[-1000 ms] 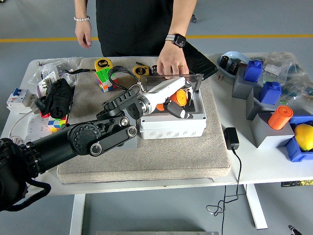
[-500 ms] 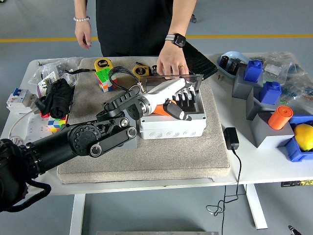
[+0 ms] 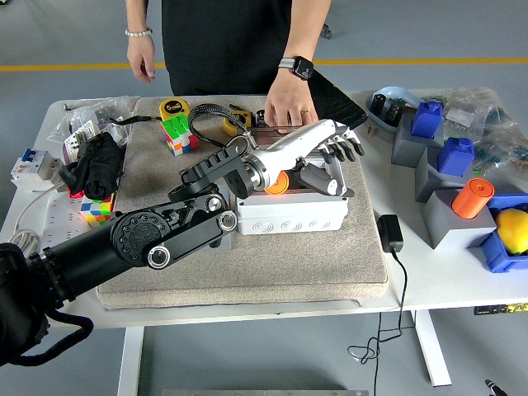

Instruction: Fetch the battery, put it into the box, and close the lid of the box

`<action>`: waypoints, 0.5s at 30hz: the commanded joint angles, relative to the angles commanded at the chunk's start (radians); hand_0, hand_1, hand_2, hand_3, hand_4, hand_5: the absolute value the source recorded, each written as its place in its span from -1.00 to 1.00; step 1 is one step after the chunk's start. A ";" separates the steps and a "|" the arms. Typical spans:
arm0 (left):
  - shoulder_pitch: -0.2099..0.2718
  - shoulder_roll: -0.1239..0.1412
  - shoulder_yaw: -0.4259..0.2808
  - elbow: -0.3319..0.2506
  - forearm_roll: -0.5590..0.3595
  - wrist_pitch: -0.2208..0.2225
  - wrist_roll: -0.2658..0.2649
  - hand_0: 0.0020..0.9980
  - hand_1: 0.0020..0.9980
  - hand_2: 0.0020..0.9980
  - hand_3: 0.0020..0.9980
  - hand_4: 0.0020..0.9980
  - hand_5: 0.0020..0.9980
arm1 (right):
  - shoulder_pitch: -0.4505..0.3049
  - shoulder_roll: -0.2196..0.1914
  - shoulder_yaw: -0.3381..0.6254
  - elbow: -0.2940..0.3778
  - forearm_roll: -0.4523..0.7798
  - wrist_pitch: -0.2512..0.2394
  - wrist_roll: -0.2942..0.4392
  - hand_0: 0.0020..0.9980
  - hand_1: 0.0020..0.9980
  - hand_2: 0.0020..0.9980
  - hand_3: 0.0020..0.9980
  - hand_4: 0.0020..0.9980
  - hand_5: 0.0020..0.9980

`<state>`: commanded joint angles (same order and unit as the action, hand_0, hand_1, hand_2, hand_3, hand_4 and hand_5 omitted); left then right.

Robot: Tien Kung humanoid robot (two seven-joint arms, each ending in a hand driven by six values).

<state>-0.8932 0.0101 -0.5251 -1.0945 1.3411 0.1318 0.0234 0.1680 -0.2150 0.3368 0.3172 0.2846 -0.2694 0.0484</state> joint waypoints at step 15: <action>0.218 0.204 -0.205 -0.219 0.030 -0.044 0.057 -0.21 0.18 0.17 0.14 0.74 -0.75 | -0.004 0.000 0.021 0.000 -0.011 0.001 0.004 0.33 0.27 0.26 0.06 0.72 -0.18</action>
<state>-0.6750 0.2142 -0.7304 -1.3136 1.3708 0.0874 0.0800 0.1645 -0.2149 0.3578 0.3172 0.2738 -0.2689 0.0520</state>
